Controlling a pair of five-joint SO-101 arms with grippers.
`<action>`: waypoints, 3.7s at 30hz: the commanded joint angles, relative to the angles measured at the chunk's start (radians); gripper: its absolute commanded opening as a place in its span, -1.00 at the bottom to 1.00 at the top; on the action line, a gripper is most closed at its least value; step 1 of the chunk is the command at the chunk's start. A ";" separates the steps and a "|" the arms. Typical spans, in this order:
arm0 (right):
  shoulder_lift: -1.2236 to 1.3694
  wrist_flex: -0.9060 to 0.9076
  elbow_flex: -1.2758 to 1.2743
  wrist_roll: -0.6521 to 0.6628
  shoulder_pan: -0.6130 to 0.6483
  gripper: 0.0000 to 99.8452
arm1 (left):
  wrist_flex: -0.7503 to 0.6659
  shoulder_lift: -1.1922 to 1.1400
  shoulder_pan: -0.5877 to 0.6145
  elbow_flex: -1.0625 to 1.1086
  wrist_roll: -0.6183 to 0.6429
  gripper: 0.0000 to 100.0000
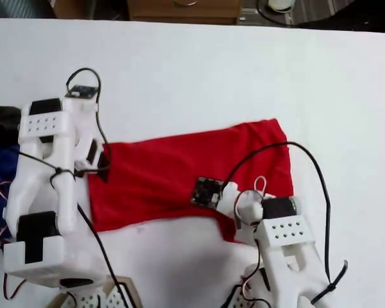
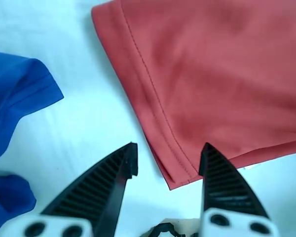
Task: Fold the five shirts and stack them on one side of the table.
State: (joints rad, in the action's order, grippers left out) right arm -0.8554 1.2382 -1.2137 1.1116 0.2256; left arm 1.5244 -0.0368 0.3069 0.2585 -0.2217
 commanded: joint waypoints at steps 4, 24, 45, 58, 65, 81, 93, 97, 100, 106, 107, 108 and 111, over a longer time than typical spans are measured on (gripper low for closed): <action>-0.024 0.044 0.038 -0.002 0.015 -0.96 | -0.008 0.037 0.003 -0.051 0.008 -0.54; -0.015 0.090 0.034 -0.058 0.160 -0.89 | -0.012 0.037 0.003 -0.053 0.008 -0.54; 0.228 -0.328 0.471 -0.298 -0.229 -0.98 | -0.009 0.037 -0.083 -0.053 0.008 -0.54; 1.093 -0.346 1.060 -0.517 -0.225 -0.96 | -0.069 0.031 -0.272 0.110 -0.031 -0.55; 1.305 -0.317 1.258 -0.512 -0.263 -0.96 | -0.264 0.031 -0.270 0.384 -0.086 -0.55; 1.406 -0.265 1.399 -0.509 -0.317 -0.96 | -0.282 0.037 -0.192 0.420 -0.144 -0.55; 1.187 -0.028 1.468 -0.509 -0.249 -0.95 | -0.014 0.038 -0.201 0.127 -0.143 -0.55; 1.132 0.122 1.464 -0.465 -0.252 -0.95 | 0.075 0.038 -0.198 -0.007 -0.141 -0.55; 1.119 0.274 1.456 -0.324 -0.246 -0.95 | 0.089 0.038 -0.181 -0.105 -0.140 -0.55; 1.038 0.374 1.284 -0.104 -0.300 -0.77 | -0.002 0.032 -0.110 -0.163 -0.026 -0.55; 1.007 0.374 1.226 -0.074 -0.308 -0.72 | -0.017 0.032 -0.098 -0.157 -0.008 -0.55; 0.970 0.367 1.166 -0.041 -0.311 -0.67 | -0.026 0.031 -0.087 -0.156 0.008 -0.55; 0.835 0.352 0.959 0.028 -0.306 -0.61 | -0.051 0.031 -0.055 -0.157 0.026 -0.55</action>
State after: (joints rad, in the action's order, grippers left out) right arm 0.1419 1.5911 -0.0997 1.0794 -0.0752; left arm 1.5029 -0.0245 0.2194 0.1404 -0.2171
